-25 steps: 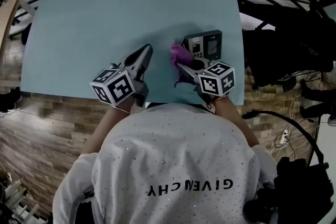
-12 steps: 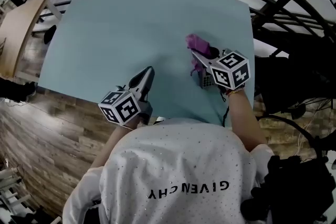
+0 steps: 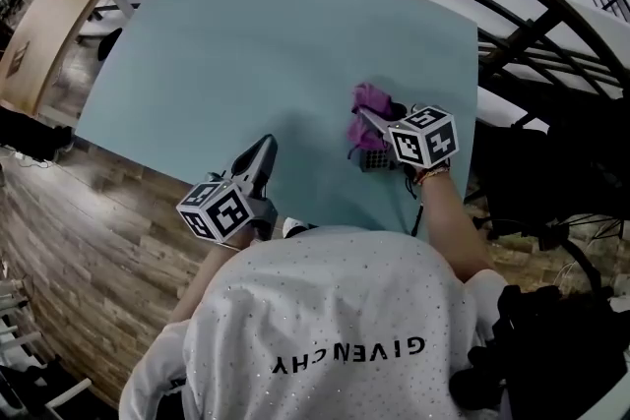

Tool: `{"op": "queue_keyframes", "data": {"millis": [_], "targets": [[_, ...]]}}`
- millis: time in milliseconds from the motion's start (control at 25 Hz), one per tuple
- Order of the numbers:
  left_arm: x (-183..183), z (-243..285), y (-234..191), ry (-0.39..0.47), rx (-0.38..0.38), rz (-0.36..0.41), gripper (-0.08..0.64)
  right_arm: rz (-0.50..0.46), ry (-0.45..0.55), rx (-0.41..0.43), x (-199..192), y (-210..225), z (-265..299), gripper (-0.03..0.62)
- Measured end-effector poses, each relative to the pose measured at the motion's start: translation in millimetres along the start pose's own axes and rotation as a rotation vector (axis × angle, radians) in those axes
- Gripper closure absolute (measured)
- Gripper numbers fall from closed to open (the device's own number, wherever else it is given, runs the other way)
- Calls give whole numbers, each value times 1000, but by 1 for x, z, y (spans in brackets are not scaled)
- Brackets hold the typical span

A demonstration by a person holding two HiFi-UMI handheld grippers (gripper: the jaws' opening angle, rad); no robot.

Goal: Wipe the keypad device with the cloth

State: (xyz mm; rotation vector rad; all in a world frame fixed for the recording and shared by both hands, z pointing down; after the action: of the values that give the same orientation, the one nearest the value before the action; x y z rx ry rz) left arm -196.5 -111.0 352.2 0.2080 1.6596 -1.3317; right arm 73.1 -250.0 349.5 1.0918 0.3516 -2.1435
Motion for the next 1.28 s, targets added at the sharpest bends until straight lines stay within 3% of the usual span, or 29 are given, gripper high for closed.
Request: {"op": "queue_keyframes", "data": {"millis": [640,1280], "targets": [[-44,19,61,40,63,-9,560,18,1,39,-30,48,-47,526],[-86,43,107,34,74,21,560,81,27,3,-75,89,-90,526]]}}
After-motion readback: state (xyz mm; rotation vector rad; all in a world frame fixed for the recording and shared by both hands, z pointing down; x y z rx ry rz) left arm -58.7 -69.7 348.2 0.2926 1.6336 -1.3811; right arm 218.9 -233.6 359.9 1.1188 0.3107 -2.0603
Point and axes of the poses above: the fingertips, and each gripper's own axes: z forward along the fingers, y to its right, x out of its top, the point moved 9 cm from there along -z, backward along the fingers, and after that the axes turned 8 degrees about -x, right-handed, at the moved point
